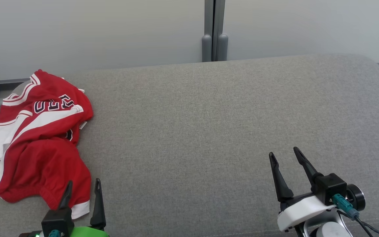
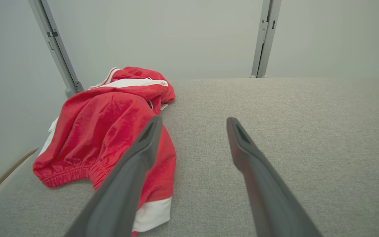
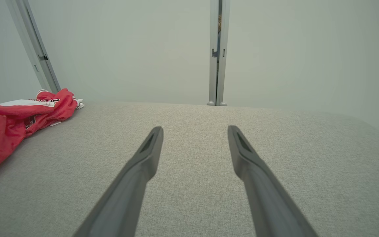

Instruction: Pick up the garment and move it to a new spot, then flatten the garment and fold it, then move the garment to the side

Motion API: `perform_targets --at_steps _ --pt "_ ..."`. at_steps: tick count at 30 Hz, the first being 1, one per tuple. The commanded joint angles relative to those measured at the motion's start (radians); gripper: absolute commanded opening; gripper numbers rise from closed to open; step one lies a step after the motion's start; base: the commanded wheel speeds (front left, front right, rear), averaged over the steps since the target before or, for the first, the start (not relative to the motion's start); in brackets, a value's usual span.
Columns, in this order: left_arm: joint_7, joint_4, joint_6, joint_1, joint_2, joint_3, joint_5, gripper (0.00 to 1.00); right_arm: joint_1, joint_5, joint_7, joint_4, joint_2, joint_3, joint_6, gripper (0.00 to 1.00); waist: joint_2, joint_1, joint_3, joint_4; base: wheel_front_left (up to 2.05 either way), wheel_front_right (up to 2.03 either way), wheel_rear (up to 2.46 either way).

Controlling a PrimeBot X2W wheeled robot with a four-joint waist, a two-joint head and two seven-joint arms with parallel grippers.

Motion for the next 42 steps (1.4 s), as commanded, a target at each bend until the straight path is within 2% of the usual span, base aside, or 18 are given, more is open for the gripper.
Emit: perform_targets --at_steps 1,18,24,30,42 --pt "0.000 -0.003 0.006 0.011 0.008 -0.001 -0.004 1.00 0.004 0.004 -0.005 0.003 -0.004 -0.003 0.000 1.00 0.0000 0.0000 0.000 0.000 0.00 0.00 0.00" --pt "0.010 -0.016 0.018 0.013 0.015 -0.013 -0.013 1.00 0.001 -0.005 -0.005 0.004 -0.004 -0.005 0.000 1.00 0.0000 0.0000 -0.001 0.005 0.00 0.00 0.00" --pt "0.018 -0.021 0.023 0.010 0.019 -0.016 -0.016 1.00 0.010 -0.006 -0.005 -0.001 -0.004 -0.004 0.000 1.00 0.0000 0.0000 0.000 0.026 0.00 0.00 0.00" --pt "0.026 -0.027 0.026 -0.001 0.028 -0.013 -0.025 1.00 0.014 0.004 -0.005 -0.001 -0.003 0.004 0.000 1.00 0.0000 0.0000 0.004 0.093 0.00 0.00 0.00" --pt "0.039 -0.028 0.032 0.003 0.040 -0.013 -0.041 1.00 0.017 0.013 -0.005 0.000 -0.003 0.017 0.000 1.00 0.0000 0.0000 0.001 0.296 0.00 0.00 0.00"
